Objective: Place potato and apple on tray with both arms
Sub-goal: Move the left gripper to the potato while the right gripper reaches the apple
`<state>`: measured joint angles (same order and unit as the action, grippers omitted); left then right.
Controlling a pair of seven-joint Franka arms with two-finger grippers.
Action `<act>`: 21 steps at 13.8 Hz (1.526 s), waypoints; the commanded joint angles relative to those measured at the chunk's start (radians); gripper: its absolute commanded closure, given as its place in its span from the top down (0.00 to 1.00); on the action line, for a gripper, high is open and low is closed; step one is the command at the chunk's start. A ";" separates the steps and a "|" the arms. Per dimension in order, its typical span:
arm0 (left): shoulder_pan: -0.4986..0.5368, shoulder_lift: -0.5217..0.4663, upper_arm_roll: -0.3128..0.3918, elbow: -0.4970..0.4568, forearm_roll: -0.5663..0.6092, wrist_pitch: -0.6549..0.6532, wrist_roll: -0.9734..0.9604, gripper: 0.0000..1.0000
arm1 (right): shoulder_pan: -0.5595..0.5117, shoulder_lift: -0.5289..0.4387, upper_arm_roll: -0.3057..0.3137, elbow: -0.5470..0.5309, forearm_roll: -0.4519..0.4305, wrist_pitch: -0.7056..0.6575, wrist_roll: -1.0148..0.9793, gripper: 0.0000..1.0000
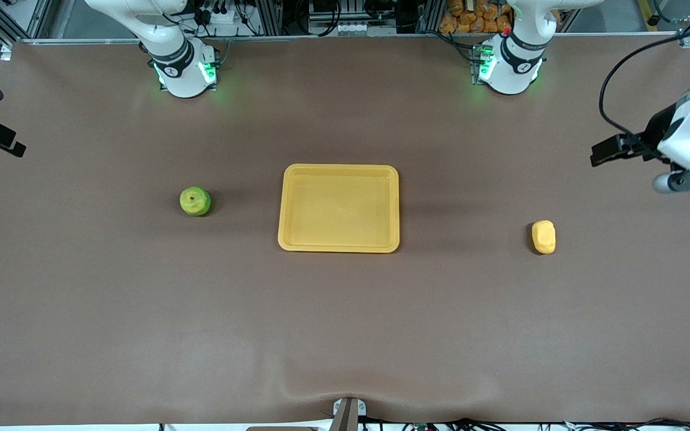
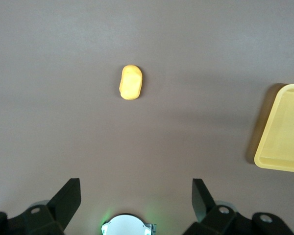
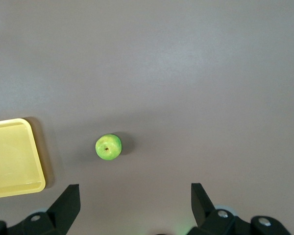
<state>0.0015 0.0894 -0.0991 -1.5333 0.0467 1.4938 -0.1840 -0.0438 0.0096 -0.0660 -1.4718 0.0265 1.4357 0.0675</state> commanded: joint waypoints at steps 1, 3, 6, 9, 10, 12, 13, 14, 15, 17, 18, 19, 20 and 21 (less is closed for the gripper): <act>0.005 0.015 0.004 -0.034 0.018 0.060 0.003 1.00 | -0.021 0.000 0.012 -0.001 0.021 -0.004 -0.011 1.00; 0.006 0.019 0.002 -0.088 0.050 0.138 0.003 1.00 | -0.027 0.010 0.012 0.001 0.023 -0.001 -0.011 1.00; 0.009 0.044 0.004 -0.146 0.050 0.244 0.003 1.00 | -0.022 0.023 0.012 0.005 0.023 -0.003 -0.012 1.00; 0.028 0.081 0.006 -0.177 0.061 0.325 0.003 1.00 | -0.013 0.024 0.014 0.001 0.018 -0.004 -0.015 1.00; 0.028 0.087 0.006 -0.189 0.067 0.353 0.003 1.00 | -0.013 0.026 0.014 0.001 0.018 -0.004 -0.014 1.00; 0.029 0.110 0.006 -0.206 0.068 0.388 0.003 1.00 | -0.011 0.027 0.015 -0.001 0.016 -0.004 -0.014 1.00; 0.029 0.122 0.007 -0.211 0.068 0.395 0.003 1.00 | -0.011 0.036 0.015 -0.002 0.015 -0.006 -0.012 1.00; 0.029 0.139 0.006 -0.212 0.070 0.398 0.003 1.00 | -0.002 0.049 0.017 -0.002 0.009 -0.006 -0.012 1.00; 0.029 0.153 0.007 -0.215 0.068 0.402 0.003 1.00 | 0.004 0.050 0.017 -0.002 0.007 -0.012 -0.012 1.00; 0.029 0.177 0.007 -0.240 0.070 0.431 0.003 1.00 | 0.004 0.061 0.017 -0.002 0.007 -0.017 -0.012 1.00; 0.029 0.182 0.007 -0.264 0.070 0.459 0.003 1.00 | 0.004 0.084 0.017 -0.002 0.007 -0.018 -0.012 1.00; 0.029 0.182 0.007 -0.295 0.070 0.494 0.003 1.00 | 0.001 0.099 0.017 0.001 0.007 -0.020 -0.014 1.00; 0.029 0.182 0.009 -0.326 0.070 0.529 0.003 1.00 | -0.001 0.104 0.017 -0.002 0.009 -0.020 -0.015 1.00; 0.031 0.182 0.007 -0.344 0.076 0.551 0.003 1.00 | -0.004 0.108 0.017 -0.001 0.009 -0.020 -0.014 1.00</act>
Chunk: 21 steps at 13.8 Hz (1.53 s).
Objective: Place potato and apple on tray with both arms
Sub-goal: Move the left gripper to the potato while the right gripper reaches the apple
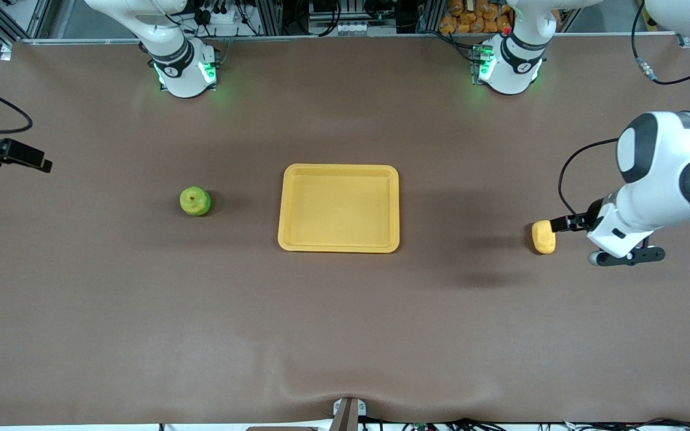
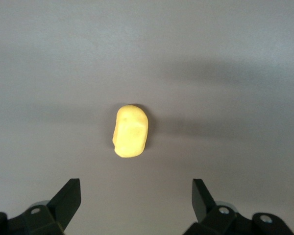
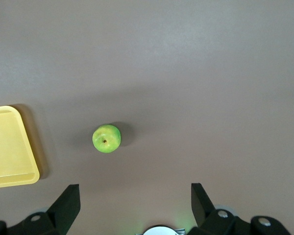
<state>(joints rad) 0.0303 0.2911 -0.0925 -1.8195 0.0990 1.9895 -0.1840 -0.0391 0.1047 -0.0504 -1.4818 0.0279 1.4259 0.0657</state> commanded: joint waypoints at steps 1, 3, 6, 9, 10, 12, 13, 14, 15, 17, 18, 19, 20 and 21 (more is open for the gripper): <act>0.003 -0.017 0.000 -0.076 0.034 0.075 0.003 1.00 | -0.004 0.019 0.001 0.009 0.007 -0.009 -0.012 1.00; 0.008 -0.013 0.000 -0.131 0.034 0.150 0.003 1.00 | -0.002 0.026 0.001 0.009 0.007 -0.002 -0.012 1.00; 0.022 0.005 0.001 -0.185 0.048 0.236 0.003 1.00 | 0.001 0.059 0.001 0.011 0.009 0.002 -0.014 1.00; 0.023 0.039 0.000 -0.187 0.082 0.261 0.003 1.00 | 0.001 0.099 0.001 0.011 0.013 0.004 -0.014 1.00; 0.023 0.049 0.002 -0.187 0.084 0.273 0.003 1.00 | 0.001 0.107 0.003 0.011 0.021 0.005 -0.014 1.00; 0.025 0.066 0.004 -0.185 0.084 0.287 0.003 1.00 | 0.011 0.124 0.003 -0.001 0.023 0.028 -0.012 1.00; 0.031 0.074 0.004 -0.182 0.084 0.288 0.003 1.00 | 0.016 0.128 0.003 -0.011 0.023 0.048 -0.012 1.00; 0.033 0.083 0.004 -0.179 0.084 0.290 0.003 1.00 | 0.027 0.130 0.003 -0.020 0.023 0.060 -0.012 1.00; 0.036 0.091 0.004 -0.179 0.087 0.301 0.003 1.00 | 0.034 0.133 0.003 -0.034 0.023 0.071 -0.010 1.00; 0.054 0.120 0.004 -0.181 0.102 0.334 0.003 1.00 | 0.042 0.133 0.003 -0.069 0.023 0.097 -0.010 1.00; 0.062 0.131 0.004 -0.181 0.104 0.350 0.003 1.00 | 0.045 0.133 0.003 -0.084 0.023 0.108 -0.010 1.00; 0.066 0.143 0.004 -0.181 0.104 0.360 0.003 1.00 | 0.053 0.132 0.003 -0.104 0.023 0.125 -0.012 1.00; 0.066 0.151 0.004 -0.179 0.104 0.367 0.003 1.00 | 0.057 0.128 0.004 -0.129 0.023 0.148 -0.012 1.00; 0.066 0.160 0.002 -0.179 0.104 0.376 0.003 1.00 | 0.064 0.125 0.004 -0.155 0.023 0.172 -0.010 1.00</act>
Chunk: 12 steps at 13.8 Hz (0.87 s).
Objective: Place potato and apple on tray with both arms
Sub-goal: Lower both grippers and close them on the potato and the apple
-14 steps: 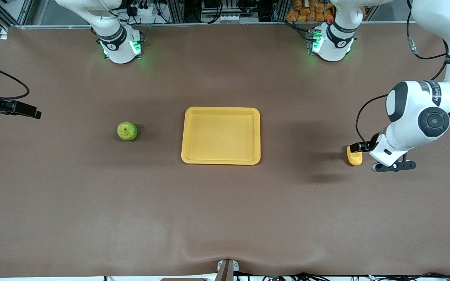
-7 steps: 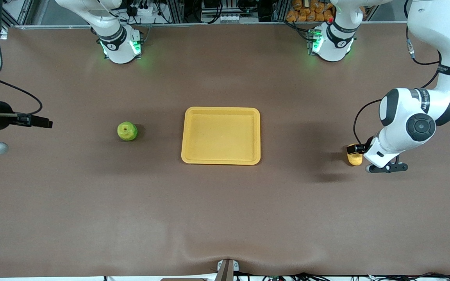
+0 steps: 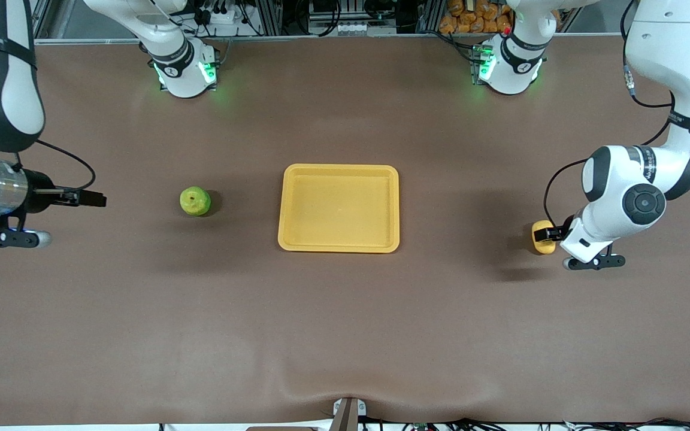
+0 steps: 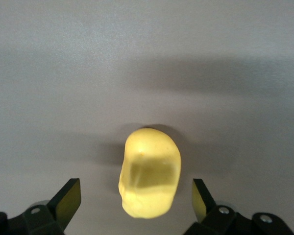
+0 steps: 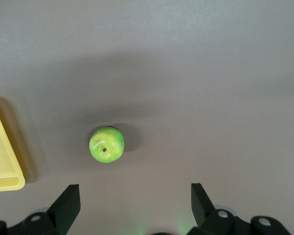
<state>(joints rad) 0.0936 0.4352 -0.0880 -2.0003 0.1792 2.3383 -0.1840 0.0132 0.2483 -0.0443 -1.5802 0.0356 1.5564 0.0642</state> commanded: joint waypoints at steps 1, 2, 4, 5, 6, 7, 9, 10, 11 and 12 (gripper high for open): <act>0.003 0.019 -0.003 0.002 0.023 0.030 0.003 1.00 | 0.017 -0.021 -0.002 -0.079 0.017 0.066 -0.009 1.00; 0.003 0.019 -0.004 0.002 0.023 0.032 0.001 1.00 | 0.019 -0.023 -0.002 -0.095 0.023 0.082 -0.009 1.00; 0.001 0.023 -0.006 0.002 0.023 0.033 0.000 1.00 | 0.019 -0.023 -0.002 -0.125 0.049 0.111 -0.009 1.00; 0.001 0.027 -0.006 0.002 0.023 0.033 0.000 1.00 | 0.021 -0.023 -0.002 -0.142 0.053 0.126 -0.009 1.00; 0.001 0.030 -0.006 0.000 0.023 0.036 0.000 1.00 | 0.022 -0.026 -0.002 -0.162 0.055 0.148 -0.009 1.00; 0.001 0.031 -0.006 0.000 0.023 0.036 0.000 1.00 | 0.033 -0.030 -0.002 -0.188 0.055 0.174 -0.009 1.00; 0.003 0.039 -0.007 -0.002 0.023 0.038 0.001 1.00 | 0.048 -0.046 -0.002 -0.248 0.055 0.243 -0.008 1.00; 0.002 0.046 -0.007 -0.002 0.023 0.044 0.001 1.00 | 0.056 -0.049 -0.002 -0.280 0.056 0.278 -0.007 1.00; 0.001 0.051 -0.007 -0.002 0.023 0.056 0.001 1.00 | 0.060 -0.056 -0.002 -0.317 0.056 0.318 -0.007 1.00; 0.001 0.057 -0.007 -0.002 0.023 0.061 0.001 1.00 | 0.065 -0.063 -0.002 -0.355 0.055 0.361 -0.006 1.00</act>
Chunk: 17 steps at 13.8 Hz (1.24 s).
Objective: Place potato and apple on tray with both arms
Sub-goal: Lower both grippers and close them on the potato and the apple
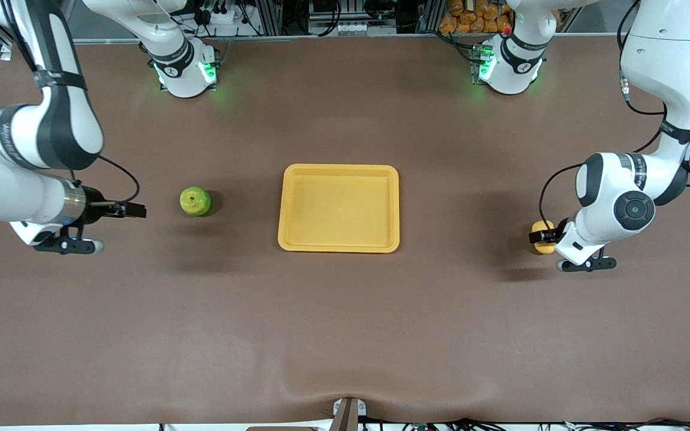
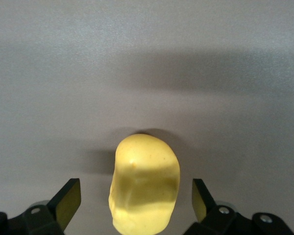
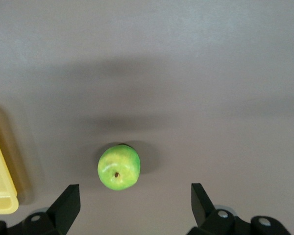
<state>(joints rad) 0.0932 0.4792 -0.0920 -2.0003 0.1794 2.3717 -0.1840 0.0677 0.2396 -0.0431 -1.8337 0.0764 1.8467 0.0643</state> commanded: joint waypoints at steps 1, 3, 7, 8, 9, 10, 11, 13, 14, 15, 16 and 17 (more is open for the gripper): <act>0.002 0.015 -0.003 -0.002 0.023 0.027 0.001 1.00 | 0.017 -0.059 -0.001 -0.129 0.016 0.101 -0.005 1.00; 0.002 0.016 -0.003 0.000 0.023 0.027 0.001 1.00 | 0.037 -0.068 -0.003 -0.180 0.016 0.153 0.002 1.00; 0.002 0.016 -0.003 -0.002 0.023 0.029 0.003 0.90 | 0.055 -0.071 -0.003 -0.248 0.016 0.216 0.008 1.00; 0.000 0.016 -0.003 0.000 0.023 0.029 0.003 0.82 | 0.066 -0.072 -0.003 -0.275 0.019 0.245 0.008 1.00; 0.000 0.016 -0.003 0.000 0.023 0.029 0.004 0.74 | 0.073 -0.074 -0.003 -0.298 0.023 0.276 0.012 1.00; 0.000 0.016 -0.003 0.000 0.023 0.029 0.005 0.64 | 0.080 -0.074 -0.003 -0.318 0.023 0.295 0.018 1.00; 0.000 0.016 -0.003 -0.002 0.023 0.027 0.005 0.53 | 0.093 -0.074 -0.003 -0.335 0.023 0.315 0.035 1.00; -0.001 0.016 -0.005 0.000 0.023 0.027 0.008 0.28 | 0.133 -0.071 -0.003 -0.364 0.023 0.356 0.092 1.00; -0.001 0.016 -0.005 0.000 0.023 0.027 0.011 0.16 | 0.148 -0.071 -0.004 -0.375 0.023 0.367 0.107 1.00; -0.003 0.016 -0.005 0.000 0.023 0.027 0.011 0.03 | 0.153 -0.069 -0.003 -0.380 0.023 0.371 0.109 1.00; -0.003 0.013 -0.005 0.002 0.023 0.026 0.012 0.00 | 0.155 -0.069 -0.003 -0.393 0.023 0.381 0.109 1.00; -0.004 0.007 -0.008 0.003 0.023 0.020 0.011 0.00 | 0.153 -0.069 -0.004 -0.406 0.023 0.397 0.108 1.00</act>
<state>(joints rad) 0.0917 0.4969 -0.0956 -1.9977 0.1794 2.3909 -0.1835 0.2173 0.2072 -0.0406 -2.1858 0.0885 2.2109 0.1604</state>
